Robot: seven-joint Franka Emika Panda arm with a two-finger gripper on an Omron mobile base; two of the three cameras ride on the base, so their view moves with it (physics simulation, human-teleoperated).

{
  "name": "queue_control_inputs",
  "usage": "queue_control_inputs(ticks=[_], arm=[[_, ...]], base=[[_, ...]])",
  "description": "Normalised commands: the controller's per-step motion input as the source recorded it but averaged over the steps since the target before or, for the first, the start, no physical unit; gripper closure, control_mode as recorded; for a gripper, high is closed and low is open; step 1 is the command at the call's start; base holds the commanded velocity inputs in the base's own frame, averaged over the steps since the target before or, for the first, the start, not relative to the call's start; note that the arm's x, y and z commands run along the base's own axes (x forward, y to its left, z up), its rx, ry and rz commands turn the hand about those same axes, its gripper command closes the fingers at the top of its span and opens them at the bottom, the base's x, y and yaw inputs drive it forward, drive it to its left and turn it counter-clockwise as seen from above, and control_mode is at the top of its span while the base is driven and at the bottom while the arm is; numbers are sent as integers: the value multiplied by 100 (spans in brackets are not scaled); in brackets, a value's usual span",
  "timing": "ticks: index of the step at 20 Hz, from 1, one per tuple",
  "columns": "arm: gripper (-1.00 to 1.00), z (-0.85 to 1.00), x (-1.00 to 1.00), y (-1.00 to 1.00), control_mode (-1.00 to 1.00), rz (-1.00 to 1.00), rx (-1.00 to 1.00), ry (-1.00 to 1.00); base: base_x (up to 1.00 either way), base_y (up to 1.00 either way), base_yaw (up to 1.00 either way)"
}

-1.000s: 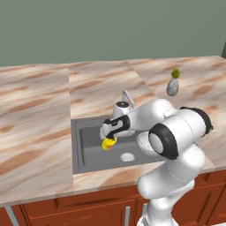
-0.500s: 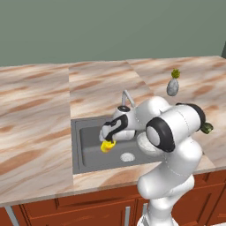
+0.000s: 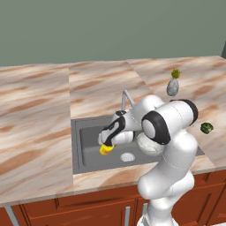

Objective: Remove the kiwi and broccoli from the sink. Then move the bowl and cup from the counter to the sink for washing.

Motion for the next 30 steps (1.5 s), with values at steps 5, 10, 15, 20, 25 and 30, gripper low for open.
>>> queue_control_inputs(ticks=[5, 10, 15, 20, 25, 30], arm=[[100, -23, 7, 6, -100, -1, 0, 0], [100, -21, 8, 5, -100, 0, 0, 1], [100, -21, 7, 4, -100, 0, 0, 0], [100, -23, 5, 4, -100, 0, 0, 0], [100, -21, 4, 8, -100, 0, 0, 0], [100, -19, 6, 7, -100, 0, 0, 0]], base=[[0, 0, 0], [0, 0, 0], [0, 0, 0], [0, 0, 0], [0, 0, 0], [0, 0, 0]])
